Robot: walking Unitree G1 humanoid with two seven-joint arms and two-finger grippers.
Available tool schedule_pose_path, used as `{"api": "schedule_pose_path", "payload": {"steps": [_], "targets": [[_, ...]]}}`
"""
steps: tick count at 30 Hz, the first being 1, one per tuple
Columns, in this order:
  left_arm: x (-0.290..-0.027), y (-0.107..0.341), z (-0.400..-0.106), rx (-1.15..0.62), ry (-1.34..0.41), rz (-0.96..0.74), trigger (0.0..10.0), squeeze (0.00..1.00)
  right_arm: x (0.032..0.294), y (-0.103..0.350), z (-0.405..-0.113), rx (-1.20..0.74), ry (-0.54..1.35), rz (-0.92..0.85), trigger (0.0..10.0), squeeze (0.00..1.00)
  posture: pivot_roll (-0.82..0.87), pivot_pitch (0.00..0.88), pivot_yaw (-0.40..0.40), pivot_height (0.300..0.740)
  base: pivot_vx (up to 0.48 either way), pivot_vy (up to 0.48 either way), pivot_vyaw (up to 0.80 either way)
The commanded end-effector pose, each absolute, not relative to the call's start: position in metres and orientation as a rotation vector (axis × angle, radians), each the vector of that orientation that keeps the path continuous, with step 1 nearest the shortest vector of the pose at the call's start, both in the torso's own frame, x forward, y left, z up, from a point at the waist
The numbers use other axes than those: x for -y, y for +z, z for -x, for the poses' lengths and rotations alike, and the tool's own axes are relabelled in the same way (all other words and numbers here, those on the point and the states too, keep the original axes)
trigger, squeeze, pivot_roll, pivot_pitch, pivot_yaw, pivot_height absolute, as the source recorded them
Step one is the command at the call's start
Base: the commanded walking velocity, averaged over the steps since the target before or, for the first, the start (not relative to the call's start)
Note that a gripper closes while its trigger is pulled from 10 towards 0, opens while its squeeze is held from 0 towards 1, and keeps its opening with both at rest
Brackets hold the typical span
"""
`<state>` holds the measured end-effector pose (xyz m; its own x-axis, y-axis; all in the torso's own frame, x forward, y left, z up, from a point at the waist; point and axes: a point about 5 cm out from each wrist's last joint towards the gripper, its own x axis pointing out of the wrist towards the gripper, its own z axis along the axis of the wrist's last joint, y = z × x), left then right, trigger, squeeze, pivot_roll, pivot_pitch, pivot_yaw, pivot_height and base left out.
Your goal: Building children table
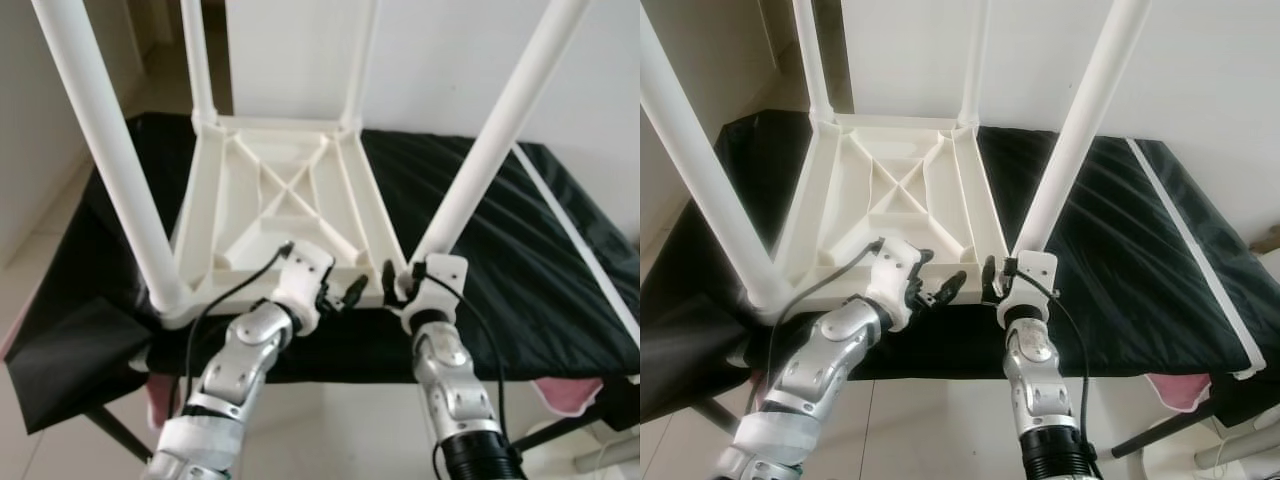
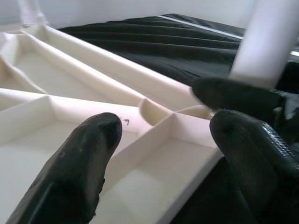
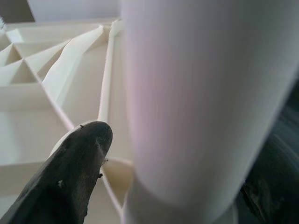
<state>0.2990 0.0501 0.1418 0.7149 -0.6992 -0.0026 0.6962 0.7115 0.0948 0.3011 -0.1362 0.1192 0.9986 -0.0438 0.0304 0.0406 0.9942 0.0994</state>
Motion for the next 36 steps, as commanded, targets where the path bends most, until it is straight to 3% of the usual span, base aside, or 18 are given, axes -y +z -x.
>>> {"api": "schedule_pose_path", "payload": {"steps": [1,2,13,28,29,30,36], "targets": [[-0.05,0.144,-0.299,0.059,-0.746,-0.117,10.0,0.0,0.143,0.12,-0.298,0.048,-0.036,-0.107,10.0,1.0,0.0,0.0,-0.068,0.74,0.0,0.0,0.0],[-0.05,0.147,-0.296,0.101,-0.765,-0.146,10.0,0.0,0.146,0.122,-0.297,0.057,-0.001,-0.098,10.0,0.0,-0.01,0.0,-0.069,0.74,0.0,0.0,0.0],[-0.053,0.155,-0.283,0.146,-0.944,-0.109,10.0,0.0,0.168,0.136,-0.292,0.128,0.246,-0.008,10.0,0.0,-0.01,0.0,-0.068,0.74,0.0,0.0,0.0],[-0.054,0.15,-0.28,0.111,-1.015,-0.136,10.0,0.0,0.186,0.131,-0.309,0.047,0.52,0.137,10.0,0.0,-0.01,0.0,-0.055,0.74,0.0,0.0,0.0],[-0.053,0.15,-0.28,0.111,-1.012,-0.138,10.0,0.0,0.187,0.13,-0.311,0.04,0.525,0.147,1.6,0.0,-0.01,0.0,-0.057,0.74,0.0,0.0,0.0],[-0.053,0.15,-0.28,0.114,-1.009,-0.143,10.0,0.0,0.188,0.129,-0.312,0.035,0.53,0.15,0.0,0.0,-0.01,0.0,-0.057,0.74,0.0,0.0,0.0],[-0.055,0.151,-0.281,0.124,-0.992,-0.164,10.0,0.0,0.193,0.124,-0.311,0.009,0.565,0.152,0.0,0.0,0.0,0.0,-0.056,0.74,0.0,0.0,0.0]]}}
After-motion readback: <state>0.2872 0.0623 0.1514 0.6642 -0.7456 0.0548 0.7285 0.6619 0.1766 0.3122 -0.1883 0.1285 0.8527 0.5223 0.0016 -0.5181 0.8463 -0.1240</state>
